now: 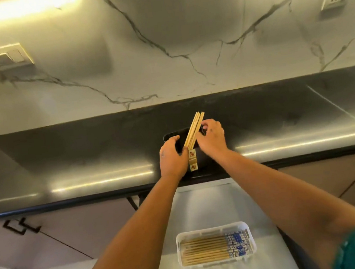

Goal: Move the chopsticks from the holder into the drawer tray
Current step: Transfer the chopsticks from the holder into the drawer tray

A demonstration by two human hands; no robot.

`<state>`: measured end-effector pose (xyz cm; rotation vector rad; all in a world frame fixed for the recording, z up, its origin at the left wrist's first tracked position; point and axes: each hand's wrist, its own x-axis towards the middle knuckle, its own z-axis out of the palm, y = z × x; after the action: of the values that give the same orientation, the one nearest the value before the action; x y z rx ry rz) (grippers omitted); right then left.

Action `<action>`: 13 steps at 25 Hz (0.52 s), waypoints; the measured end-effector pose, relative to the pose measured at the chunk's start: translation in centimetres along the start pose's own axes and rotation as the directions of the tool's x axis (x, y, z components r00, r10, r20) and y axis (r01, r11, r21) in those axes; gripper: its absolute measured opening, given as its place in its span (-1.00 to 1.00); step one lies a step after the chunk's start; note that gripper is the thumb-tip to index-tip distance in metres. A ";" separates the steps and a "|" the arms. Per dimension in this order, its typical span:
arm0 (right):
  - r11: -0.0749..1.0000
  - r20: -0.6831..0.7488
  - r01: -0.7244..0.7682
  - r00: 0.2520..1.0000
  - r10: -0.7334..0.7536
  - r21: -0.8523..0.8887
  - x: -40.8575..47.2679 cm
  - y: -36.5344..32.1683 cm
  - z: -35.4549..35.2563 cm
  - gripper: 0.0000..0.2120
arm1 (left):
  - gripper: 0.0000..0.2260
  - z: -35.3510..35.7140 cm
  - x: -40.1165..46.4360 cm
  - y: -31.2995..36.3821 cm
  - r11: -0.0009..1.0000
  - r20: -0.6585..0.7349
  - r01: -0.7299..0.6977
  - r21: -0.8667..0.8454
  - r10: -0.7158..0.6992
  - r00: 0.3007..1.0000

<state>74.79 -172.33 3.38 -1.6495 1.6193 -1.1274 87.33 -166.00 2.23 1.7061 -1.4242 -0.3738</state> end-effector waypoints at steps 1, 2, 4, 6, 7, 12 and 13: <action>0.987 0.039 -0.157 0.987 0.158 -0.029 2.0 -0.1 -0.1 -0.56 | -0.58 0.0 0.8 0.2 0.998 0.044 -0.021 0.056 0.019 0.999; 0.954 0.097 -0.294 0.949 0.299 -0.063 3.7 0.0 -0.2 -0.45 | -0.57 0.2 1.4 0.2 0.993 0.083 -0.051 0.110 0.042 0.996; 0.889 0.224 -0.454 0.861 0.456 -0.063 6.0 0.3 -0.3 -0.33 | -0.56 0.7 2.2 -0.1 0.984 0.135 -0.083 0.156 0.062 0.989; 0.866 0.317 -0.499 0.825 0.468 0.018 7.9 0.8 0.3 -0.41 | -0.58 1.8 2.6 -0.6 0.987 0.156 -0.072 0.146 0.048 0.987; 0.862 0.340 -0.504 0.822 0.457 0.059 8.7 1.0 0.8 -0.50 | -0.60 2.5 2.7 -0.9 0.988 0.162 -0.064 0.143 0.040 0.986; 0.874 0.295 -0.478 0.851 0.435 0.091 10.3 1.2 2.2 -0.67 | -0.70 4.0 2.4 -2.3 0.981 0.187 -0.072 0.181 0.037 0.982; 0.882 0.283 -0.465 0.859 0.427 0.079 10.4 1.2 2.2 -0.67 | -0.71 4.0 2.4 -2.5 0.980 0.184 -0.079 0.181 0.046 0.982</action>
<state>75.19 -183.07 3.09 -1.1794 1.5950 -0.7365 86.85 -169.91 -1.32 1.8090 -1.6857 -0.3756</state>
